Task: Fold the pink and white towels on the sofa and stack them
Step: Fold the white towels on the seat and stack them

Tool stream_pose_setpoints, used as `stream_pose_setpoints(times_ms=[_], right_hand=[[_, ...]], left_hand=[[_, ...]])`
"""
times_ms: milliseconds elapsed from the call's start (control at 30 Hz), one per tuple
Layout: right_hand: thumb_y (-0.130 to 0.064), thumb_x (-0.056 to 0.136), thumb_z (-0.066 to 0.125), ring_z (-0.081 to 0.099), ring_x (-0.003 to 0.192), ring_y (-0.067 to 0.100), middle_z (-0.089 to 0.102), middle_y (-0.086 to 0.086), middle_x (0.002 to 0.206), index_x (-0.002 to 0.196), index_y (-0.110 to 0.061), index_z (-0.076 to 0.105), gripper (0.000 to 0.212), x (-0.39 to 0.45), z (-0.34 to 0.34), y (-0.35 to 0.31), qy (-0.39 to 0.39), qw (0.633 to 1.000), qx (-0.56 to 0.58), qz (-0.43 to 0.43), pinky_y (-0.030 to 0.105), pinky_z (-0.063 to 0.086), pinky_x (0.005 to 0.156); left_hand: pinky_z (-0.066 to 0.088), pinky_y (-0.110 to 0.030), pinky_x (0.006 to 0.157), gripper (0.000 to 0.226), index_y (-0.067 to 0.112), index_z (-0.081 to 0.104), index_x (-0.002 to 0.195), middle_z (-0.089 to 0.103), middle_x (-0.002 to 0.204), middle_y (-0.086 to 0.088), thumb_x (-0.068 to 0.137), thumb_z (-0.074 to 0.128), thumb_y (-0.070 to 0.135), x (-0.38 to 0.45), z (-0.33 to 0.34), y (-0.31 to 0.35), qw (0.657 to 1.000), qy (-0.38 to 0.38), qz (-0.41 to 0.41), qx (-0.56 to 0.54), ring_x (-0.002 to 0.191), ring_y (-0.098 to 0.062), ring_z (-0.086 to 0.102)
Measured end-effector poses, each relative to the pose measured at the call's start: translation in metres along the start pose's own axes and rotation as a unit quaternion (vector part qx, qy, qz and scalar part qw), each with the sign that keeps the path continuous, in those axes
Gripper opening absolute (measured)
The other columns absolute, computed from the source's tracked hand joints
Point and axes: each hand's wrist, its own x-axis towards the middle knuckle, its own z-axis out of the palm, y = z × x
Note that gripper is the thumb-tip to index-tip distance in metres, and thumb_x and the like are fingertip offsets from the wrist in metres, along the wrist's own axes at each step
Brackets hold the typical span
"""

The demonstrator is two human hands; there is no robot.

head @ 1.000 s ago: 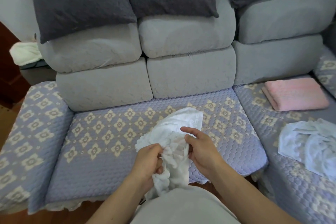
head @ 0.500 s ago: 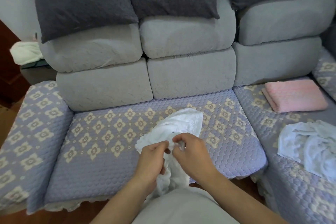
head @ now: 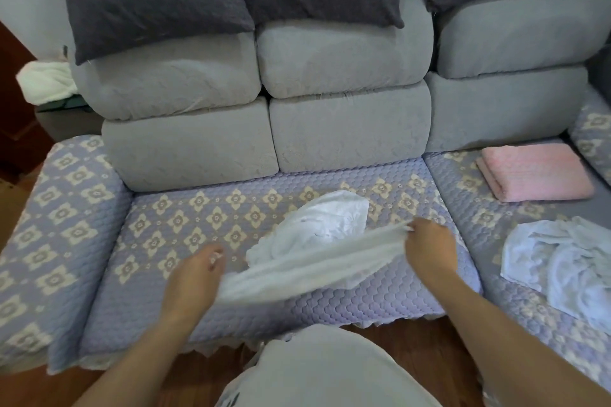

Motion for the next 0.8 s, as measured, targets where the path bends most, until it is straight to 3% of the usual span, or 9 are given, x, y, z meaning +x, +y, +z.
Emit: stream_pose_setpoints(times_ms=[67,133,233,333,433,500,600,733,800], right_hand=[[0.003,0.086,0.048,0.054,0.063,0.027,0.056,0.008,0.069,0.080,-0.007,0.060,0.017,0.007,0.005,0.025,-0.034,0.998,-0.042,0.024,0.029,0.037,0.051],[0.001,0.090,0.047,0.052,0.069,0.026,0.061,0.011,0.082,0.073,-0.011,0.047,0.020,0.006,0.018,0.033,-0.052,0.996,-0.074,0.029,0.032,0.036,0.059],[-0.006,0.094,0.047,0.047,0.066,0.023,0.063,0.013,0.086,0.071,-0.009,0.045,0.023,0.004,0.025,0.034,-0.055,0.994,-0.068,0.062,0.031,0.036,0.063],[-0.014,0.095,0.051,0.048,0.063,0.021,0.052,0.005,0.072,0.072,-0.005,0.051,0.025,0.001,0.028,0.045,-0.062,0.988,-0.009,0.139,0.030,0.039,0.065],[-0.019,0.094,0.053,0.060,0.079,0.030,0.066,0.013,0.086,0.088,0.004,0.063,0.026,-0.011,0.039,0.059,-0.111,0.969,0.044,0.214,0.033,0.045,0.070],[-0.015,0.093,0.054,0.064,0.085,0.034,0.070,0.021,0.098,0.094,0.006,0.065,0.024,-0.026,0.047,0.067,-0.140,0.960,0.047,0.238,0.035,0.050,0.072],[-0.007,0.094,0.052,0.062,0.097,0.039,0.064,0.024,0.108,0.106,0.002,0.057,0.016,-0.053,0.052,0.079,-0.141,0.971,-0.034,0.190,0.039,0.048,0.074],[0.001,0.095,0.045,0.058,0.074,0.027,0.062,0.012,0.102,0.112,-0.007,0.042,0.019,-0.075,0.058,0.105,-0.111,0.981,-0.155,0.028,0.032,0.040,0.059],[0.000,0.095,0.047,0.063,0.080,0.029,0.058,0.010,0.106,0.118,-0.008,0.041,0.026,-0.077,0.061,0.115,-0.104,0.979,-0.177,0.003,0.031,0.039,0.057]], left_hand=[[0.046,-0.035,0.060,0.014,0.019,0.064,0.109,0.066,0.075,0.000,0.101,0.054,0.024,-0.005,0.004,-0.019,0.998,0.041,0.025,0.030,0.064,-0.017,0.055],[0.047,-0.035,0.061,0.011,0.018,0.063,0.106,0.067,0.078,-0.004,0.101,0.055,0.022,-0.013,0.016,-0.017,0.996,0.066,0.039,0.036,0.065,-0.019,0.054],[0.048,-0.035,0.065,0.013,0.022,0.060,0.106,0.065,0.080,-0.004,0.101,0.053,0.032,-0.024,0.032,-0.016,0.998,0.051,-0.011,0.041,0.071,-0.025,0.060],[0.045,-0.033,0.067,0.015,0.027,0.054,0.104,0.068,0.090,-0.002,0.102,0.047,0.040,-0.042,0.043,-0.031,0.990,-0.033,-0.046,0.126,0.079,-0.025,0.062],[0.046,-0.035,0.068,0.012,0.023,0.047,0.097,0.068,0.094,-0.003,0.103,0.046,0.034,-0.073,0.070,-0.045,0.974,-0.126,-0.064,0.175,0.087,-0.028,0.066],[0.046,-0.034,0.075,0.011,0.025,0.049,0.099,0.067,0.107,-0.004,0.100,0.046,0.035,-0.093,0.092,-0.063,0.961,-0.206,-0.134,0.128,0.102,-0.028,0.065],[0.047,-0.030,0.086,0.020,0.020,0.056,0.098,0.066,0.118,-0.005,0.095,0.054,0.039,-0.107,0.109,-0.085,0.927,-0.314,-0.180,0.099,0.111,-0.025,0.062],[0.044,-0.024,0.068,0.010,0.016,0.067,0.093,0.067,0.107,-0.005,0.089,0.071,0.024,-0.116,0.108,-0.094,0.922,-0.332,-0.188,0.069,0.096,-0.022,0.063],[0.043,-0.024,0.069,0.010,0.016,0.068,0.096,0.067,0.116,-0.010,0.087,0.069,0.010,-0.121,0.106,-0.099,0.918,-0.346,-0.171,0.089,0.100,-0.024,0.064]])
